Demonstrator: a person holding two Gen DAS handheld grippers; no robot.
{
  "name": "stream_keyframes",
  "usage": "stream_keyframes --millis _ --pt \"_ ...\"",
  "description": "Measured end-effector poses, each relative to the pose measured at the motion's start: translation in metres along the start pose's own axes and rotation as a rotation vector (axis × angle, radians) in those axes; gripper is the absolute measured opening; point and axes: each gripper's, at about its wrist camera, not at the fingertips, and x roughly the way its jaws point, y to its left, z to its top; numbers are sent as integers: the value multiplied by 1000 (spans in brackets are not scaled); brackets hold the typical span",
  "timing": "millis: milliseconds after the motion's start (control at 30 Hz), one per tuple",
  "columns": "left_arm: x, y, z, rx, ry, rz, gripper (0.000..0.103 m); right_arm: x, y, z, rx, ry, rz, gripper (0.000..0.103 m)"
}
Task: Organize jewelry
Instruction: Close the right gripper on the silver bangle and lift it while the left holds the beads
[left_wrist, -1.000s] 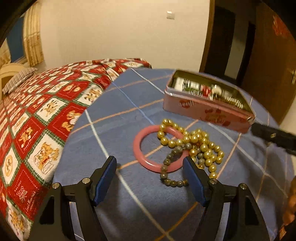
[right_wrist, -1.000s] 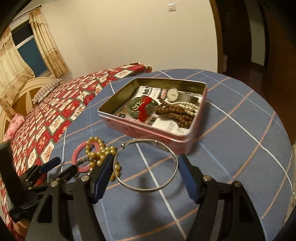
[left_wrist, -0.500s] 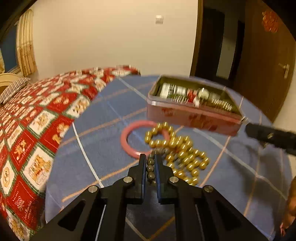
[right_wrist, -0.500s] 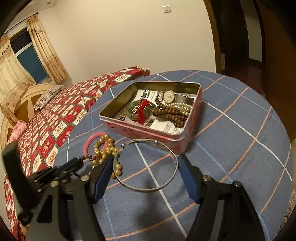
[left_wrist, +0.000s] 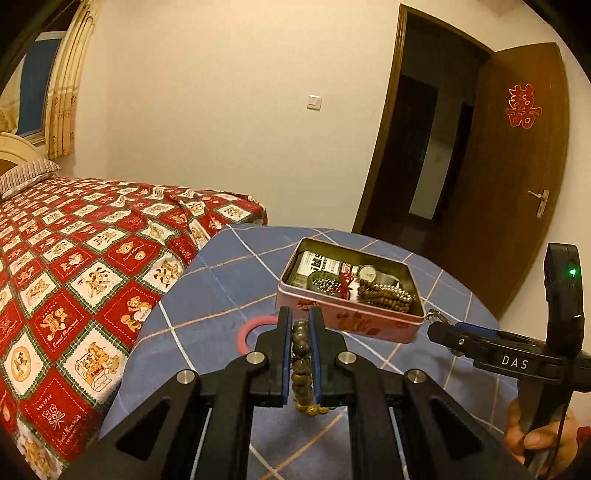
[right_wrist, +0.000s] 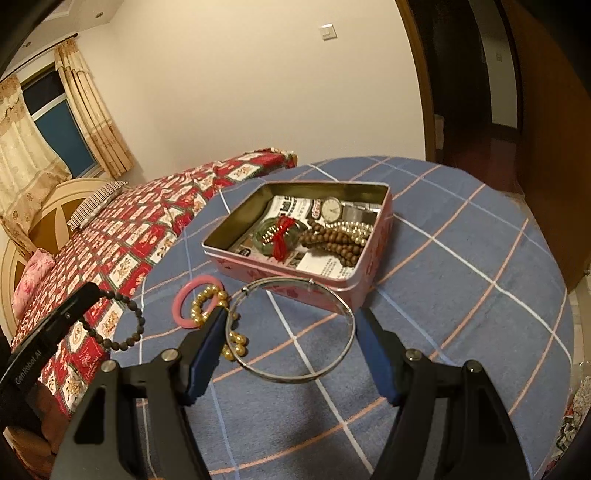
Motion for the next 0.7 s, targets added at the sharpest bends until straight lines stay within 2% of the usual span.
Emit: stream_keyframes --millis 233,700 --pt "2 -9 0 1 6 -22 8 -10 2 6 -14 -35 -17 73" --pt "12 -20 -2 5 30 -66 8 -6 -2 7 -11 -27 -47 73"
